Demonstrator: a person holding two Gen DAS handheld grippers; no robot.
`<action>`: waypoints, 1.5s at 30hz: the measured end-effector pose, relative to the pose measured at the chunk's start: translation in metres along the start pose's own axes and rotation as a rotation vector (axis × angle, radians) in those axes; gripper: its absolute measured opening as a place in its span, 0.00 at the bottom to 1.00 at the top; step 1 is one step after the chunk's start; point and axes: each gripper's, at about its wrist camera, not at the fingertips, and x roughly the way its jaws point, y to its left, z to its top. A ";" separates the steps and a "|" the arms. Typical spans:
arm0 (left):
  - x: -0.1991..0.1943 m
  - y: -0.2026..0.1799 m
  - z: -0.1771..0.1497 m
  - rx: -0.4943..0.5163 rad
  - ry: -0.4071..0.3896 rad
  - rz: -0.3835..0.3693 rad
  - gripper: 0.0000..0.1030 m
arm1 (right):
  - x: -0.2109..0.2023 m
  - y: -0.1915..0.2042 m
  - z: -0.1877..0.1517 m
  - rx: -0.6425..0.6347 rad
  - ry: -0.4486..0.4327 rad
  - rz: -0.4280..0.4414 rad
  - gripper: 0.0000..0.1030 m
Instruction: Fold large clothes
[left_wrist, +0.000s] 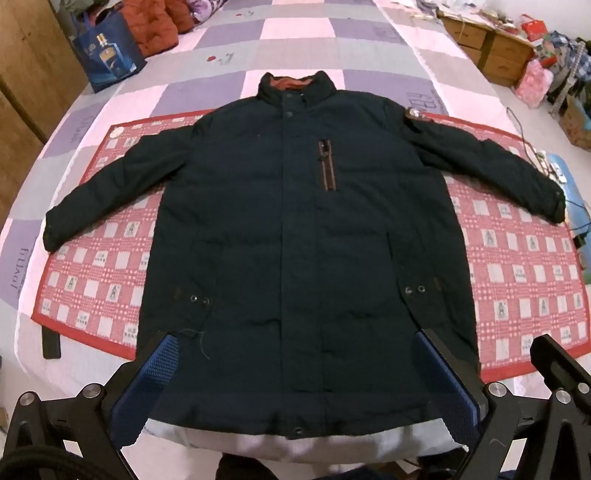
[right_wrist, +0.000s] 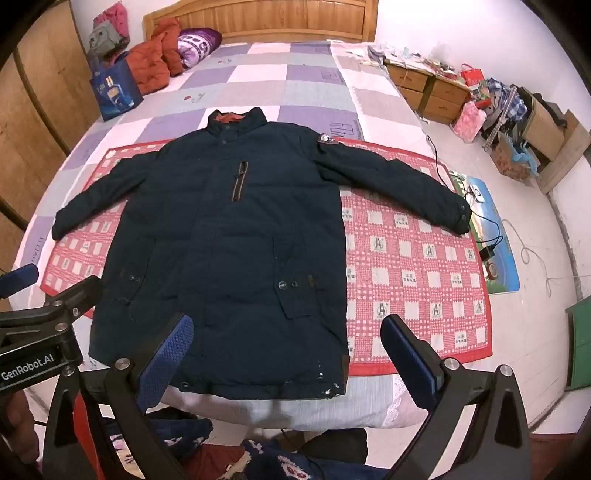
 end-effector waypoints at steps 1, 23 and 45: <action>0.000 0.000 0.000 0.000 0.000 -0.001 1.00 | 0.000 0.000 0.000 0.001 0.002 0.002 1.00; 0.000 0.000 0.000 0.000 0.005 -0.004 1.00 | 0.000 -0.001 0.000 0.005 0.008 0.007 1.00; 0.036 0.001 0.003 -0.030 0.049 -0.020 1.00 | 0.018 -0.008 0.005 0.029 0.043 0.015 1.00</action>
